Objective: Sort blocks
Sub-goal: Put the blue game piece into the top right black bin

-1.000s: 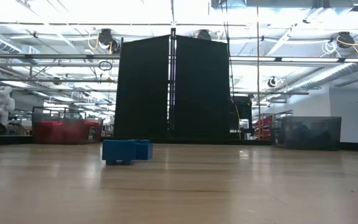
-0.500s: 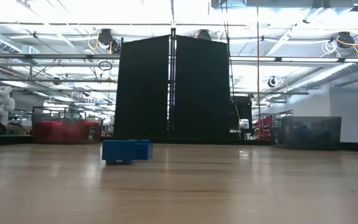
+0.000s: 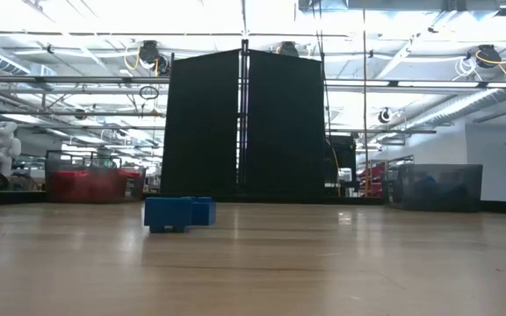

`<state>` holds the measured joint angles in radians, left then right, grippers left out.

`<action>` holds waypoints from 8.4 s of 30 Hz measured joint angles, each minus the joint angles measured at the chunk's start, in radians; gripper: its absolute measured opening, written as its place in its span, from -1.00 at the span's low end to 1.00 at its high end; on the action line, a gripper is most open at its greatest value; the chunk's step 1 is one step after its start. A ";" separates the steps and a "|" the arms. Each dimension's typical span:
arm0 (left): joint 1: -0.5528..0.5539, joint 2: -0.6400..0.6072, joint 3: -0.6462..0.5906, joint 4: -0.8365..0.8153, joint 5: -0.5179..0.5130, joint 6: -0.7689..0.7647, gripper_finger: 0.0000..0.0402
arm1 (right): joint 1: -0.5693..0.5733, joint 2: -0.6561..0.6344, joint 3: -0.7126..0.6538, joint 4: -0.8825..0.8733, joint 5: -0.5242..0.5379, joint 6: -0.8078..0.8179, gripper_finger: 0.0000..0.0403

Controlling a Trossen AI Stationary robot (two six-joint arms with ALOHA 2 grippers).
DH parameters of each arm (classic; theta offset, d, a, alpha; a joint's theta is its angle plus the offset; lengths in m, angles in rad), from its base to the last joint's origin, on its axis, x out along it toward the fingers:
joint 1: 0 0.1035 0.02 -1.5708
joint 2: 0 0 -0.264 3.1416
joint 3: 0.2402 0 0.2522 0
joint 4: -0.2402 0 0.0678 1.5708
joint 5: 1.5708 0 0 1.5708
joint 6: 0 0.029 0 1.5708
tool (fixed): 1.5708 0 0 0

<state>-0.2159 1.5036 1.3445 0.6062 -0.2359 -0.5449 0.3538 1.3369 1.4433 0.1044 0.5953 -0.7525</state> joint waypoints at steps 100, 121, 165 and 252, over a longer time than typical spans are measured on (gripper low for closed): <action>0.334 -0.460 -0.090 -1.358 0.004 0.026 0.40 | -1.016 -0.229 -0.719 -0.968 -0.193 1.503 0.00; -0.019 -0.060 -0.114 -1.266 0.069 0.253 0.40 | -0.934 -0.330 -0.288 -0.972 -0.321 1.138 0.37; -0.269 0.434 -0.226 -0.981 -0.063 -0.048 0.27 | -0.849 -0.343 -0.210 -1.108 -0.340 1.091 0.37; -0.003 -0.136 -0.152 -0.079 0.013 -0.014 0.06 | -0.116 0.131 0.209 -0.316 -0.139 0.175 -0.36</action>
<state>-0.2188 1.3677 1.1923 0.5272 -0.2233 -0.5593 0.2379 1.4679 1.6520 -0.2115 0.4563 -0.5771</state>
